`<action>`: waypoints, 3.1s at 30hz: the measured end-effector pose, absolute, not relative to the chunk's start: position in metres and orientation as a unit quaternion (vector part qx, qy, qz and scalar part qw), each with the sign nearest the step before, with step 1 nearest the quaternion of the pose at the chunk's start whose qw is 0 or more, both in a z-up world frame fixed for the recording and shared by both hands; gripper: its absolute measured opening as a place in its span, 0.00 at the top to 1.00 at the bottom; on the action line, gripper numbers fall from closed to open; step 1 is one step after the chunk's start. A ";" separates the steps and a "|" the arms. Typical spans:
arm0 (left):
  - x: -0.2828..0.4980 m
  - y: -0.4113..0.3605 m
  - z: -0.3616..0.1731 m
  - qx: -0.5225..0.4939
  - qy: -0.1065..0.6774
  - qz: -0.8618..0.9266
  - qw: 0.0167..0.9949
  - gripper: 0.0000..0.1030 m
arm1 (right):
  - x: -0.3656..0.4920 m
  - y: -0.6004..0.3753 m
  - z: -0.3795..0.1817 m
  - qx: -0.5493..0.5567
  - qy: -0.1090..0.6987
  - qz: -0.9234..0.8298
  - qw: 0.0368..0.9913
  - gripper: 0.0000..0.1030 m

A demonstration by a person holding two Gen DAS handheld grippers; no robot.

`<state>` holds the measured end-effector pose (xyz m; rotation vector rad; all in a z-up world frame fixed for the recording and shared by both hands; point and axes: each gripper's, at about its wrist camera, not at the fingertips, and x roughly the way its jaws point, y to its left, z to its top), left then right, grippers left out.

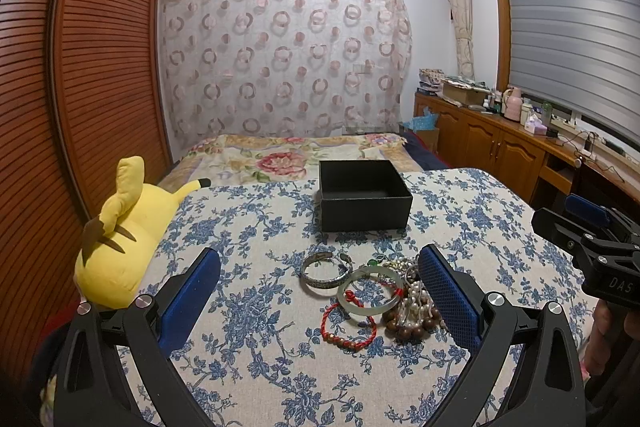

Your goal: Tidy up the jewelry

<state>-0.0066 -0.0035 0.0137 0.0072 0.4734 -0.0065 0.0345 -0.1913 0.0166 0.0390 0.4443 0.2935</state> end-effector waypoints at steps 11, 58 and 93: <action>-0.008 -0.003 0.013 0.004 0.235 -0.004 0.972 0.07 | 0.034 -0.191 0.016 0.019 0.220 0.146 0.964 0.02; 0.050 0.022 -0.051 -0.027 0.334 -0.085 0.938 0.07 | 0.069 -0.161 -0.041 -0.023 0.301 0.217 0.928 0.36; 0.140 0.035 -0.091 -0.058 0.432 -0.122 0.892 0.44 | 0.075 -0.136 -0.062 -0.055 0.334 0.254 0.906 0.42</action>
